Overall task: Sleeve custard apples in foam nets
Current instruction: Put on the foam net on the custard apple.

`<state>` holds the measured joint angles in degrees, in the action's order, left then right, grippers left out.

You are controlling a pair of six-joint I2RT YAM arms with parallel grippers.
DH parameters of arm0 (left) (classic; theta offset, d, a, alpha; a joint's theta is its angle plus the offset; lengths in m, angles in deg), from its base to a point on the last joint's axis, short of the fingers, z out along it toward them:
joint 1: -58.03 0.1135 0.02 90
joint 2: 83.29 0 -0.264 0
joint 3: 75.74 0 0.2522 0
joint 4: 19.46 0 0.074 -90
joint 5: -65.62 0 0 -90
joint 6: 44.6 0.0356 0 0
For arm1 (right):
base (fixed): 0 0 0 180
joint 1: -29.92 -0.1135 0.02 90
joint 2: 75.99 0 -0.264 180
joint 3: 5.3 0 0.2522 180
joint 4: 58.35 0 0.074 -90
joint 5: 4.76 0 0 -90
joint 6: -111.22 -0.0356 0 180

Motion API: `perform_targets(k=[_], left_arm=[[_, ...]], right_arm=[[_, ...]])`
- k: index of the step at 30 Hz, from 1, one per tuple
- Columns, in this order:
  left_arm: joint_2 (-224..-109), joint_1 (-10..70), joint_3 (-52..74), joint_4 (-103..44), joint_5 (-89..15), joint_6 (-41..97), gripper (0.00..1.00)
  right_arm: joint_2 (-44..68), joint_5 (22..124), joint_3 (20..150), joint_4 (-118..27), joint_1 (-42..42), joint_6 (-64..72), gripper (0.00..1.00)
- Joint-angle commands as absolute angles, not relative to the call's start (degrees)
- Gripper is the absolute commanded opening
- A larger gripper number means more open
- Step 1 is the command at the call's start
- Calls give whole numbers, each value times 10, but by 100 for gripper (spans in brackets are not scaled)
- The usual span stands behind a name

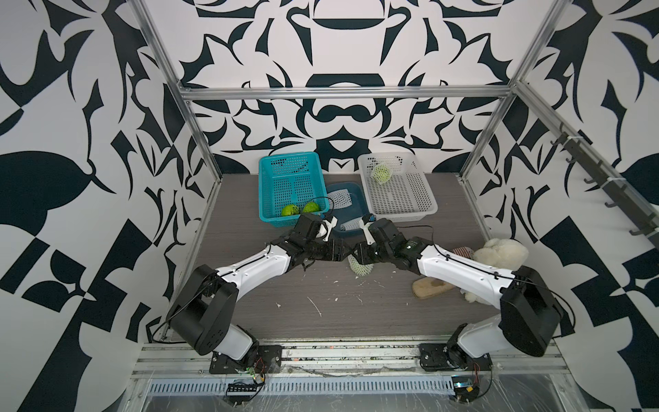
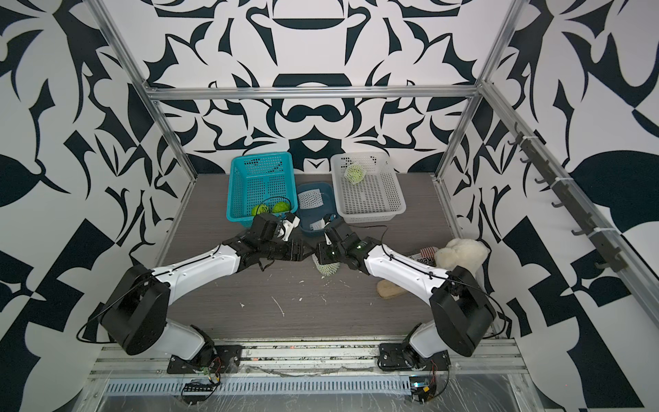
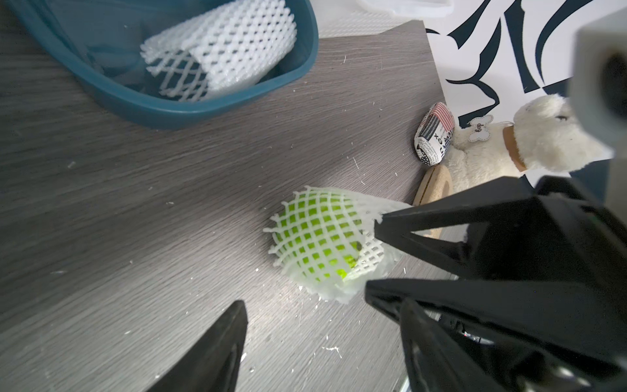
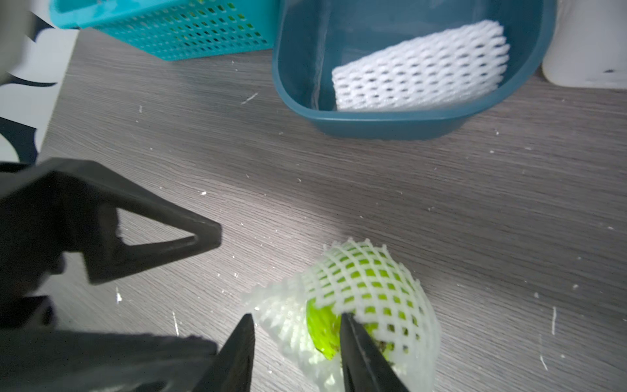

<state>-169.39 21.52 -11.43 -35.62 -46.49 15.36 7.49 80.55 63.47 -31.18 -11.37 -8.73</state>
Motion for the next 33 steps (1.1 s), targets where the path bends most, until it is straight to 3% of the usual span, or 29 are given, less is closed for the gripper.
perform_targets(k=[1,8,20,28,31,33], left_arm=[[-1706,208,-109,-359,-474,160,73],[-1734,204,-99,-370,-472,161,73],[-1711,204,-80,-394,-458,163,72],[-1706,204,-73,-401,-450,165,74],[-1721,204,-70,-410,-458,167,73],[-1716,203,-75,-411,-454,168,73]], right_arm=[[51,782,630,-345,-104,-103,44],[21,754,601,-381,-75,-126,41],[6,844,615,-320,-71,-99,41],[18,825,602,-330,-70,-95,39],[-1,814,601,-324,-71,-87,41],[-12,801,602,-317,-72,-83,50]])
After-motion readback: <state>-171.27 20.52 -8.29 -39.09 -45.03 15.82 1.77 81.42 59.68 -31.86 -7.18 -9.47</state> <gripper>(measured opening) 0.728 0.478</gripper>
